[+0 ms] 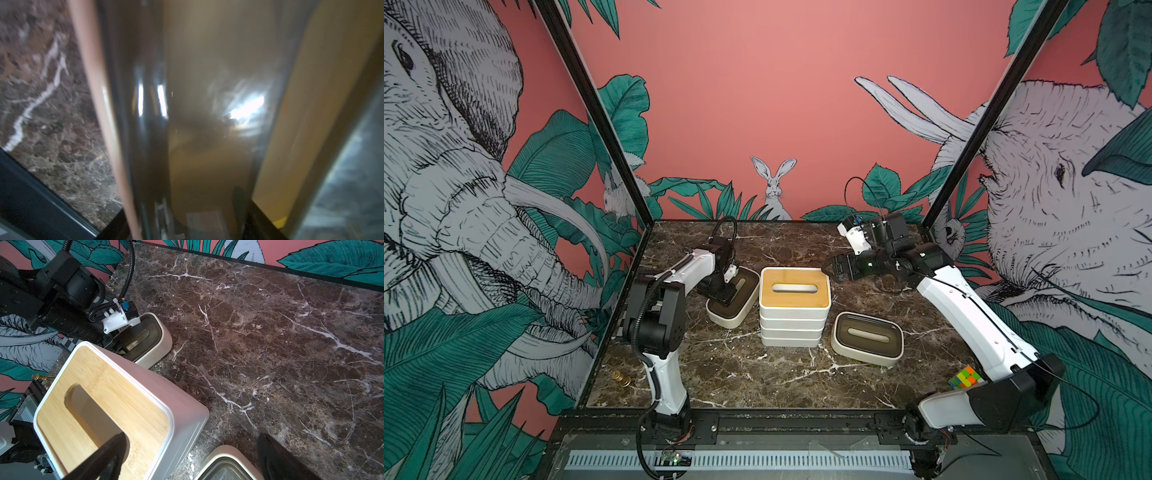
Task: Stack the tissue boxes
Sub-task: Move the tissue box to the center of the board, then pick up the tissue box from the center of the board.
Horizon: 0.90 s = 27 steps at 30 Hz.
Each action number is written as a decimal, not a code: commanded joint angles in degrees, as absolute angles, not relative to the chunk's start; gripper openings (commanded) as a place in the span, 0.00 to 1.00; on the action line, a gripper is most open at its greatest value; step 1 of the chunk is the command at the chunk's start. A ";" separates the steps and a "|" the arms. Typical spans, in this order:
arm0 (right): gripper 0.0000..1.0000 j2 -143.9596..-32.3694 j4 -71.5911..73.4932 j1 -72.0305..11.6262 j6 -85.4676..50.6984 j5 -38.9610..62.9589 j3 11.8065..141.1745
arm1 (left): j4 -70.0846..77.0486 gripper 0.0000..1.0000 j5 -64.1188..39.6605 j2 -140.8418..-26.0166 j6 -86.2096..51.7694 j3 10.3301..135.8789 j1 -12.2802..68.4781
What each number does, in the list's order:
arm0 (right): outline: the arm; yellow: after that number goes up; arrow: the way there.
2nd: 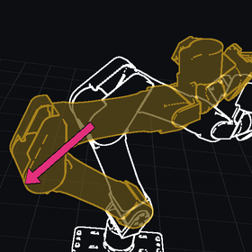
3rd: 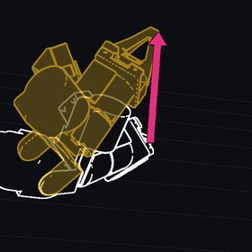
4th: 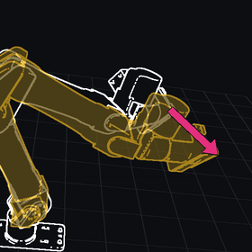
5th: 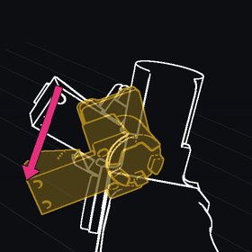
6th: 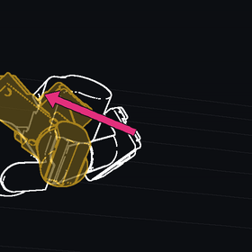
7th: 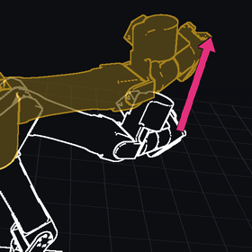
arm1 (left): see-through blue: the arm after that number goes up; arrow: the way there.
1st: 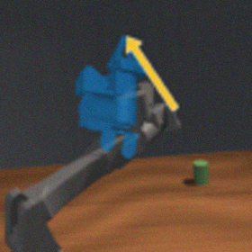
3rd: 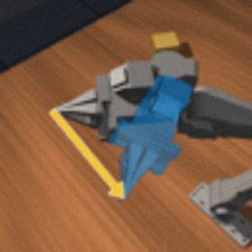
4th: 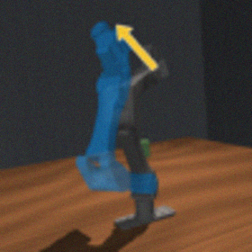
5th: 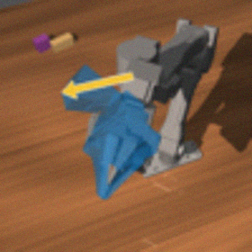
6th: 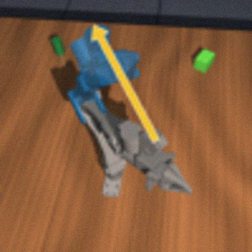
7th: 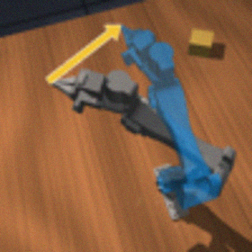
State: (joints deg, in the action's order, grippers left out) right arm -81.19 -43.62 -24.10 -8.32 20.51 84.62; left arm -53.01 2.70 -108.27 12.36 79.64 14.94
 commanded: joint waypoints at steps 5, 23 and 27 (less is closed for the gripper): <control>0.98 -79.15 -41.06 -22.73 -7.47 22.46 83.60 | -51.13 0.64 1.27 -106.57 11.18 83.10 14.50; 0.98 -78.05 -40.12 -21.23 -8.11 23.63 82.09 | -52.51 0.58 -1.04 -111.80 15.50 87.24 14.50; 0.98 -77.48 -39.82 -21.18 -8.45 23.39 81.83 | -52.99 0.53 -0.03 -111.71 16.21 86.67 14.50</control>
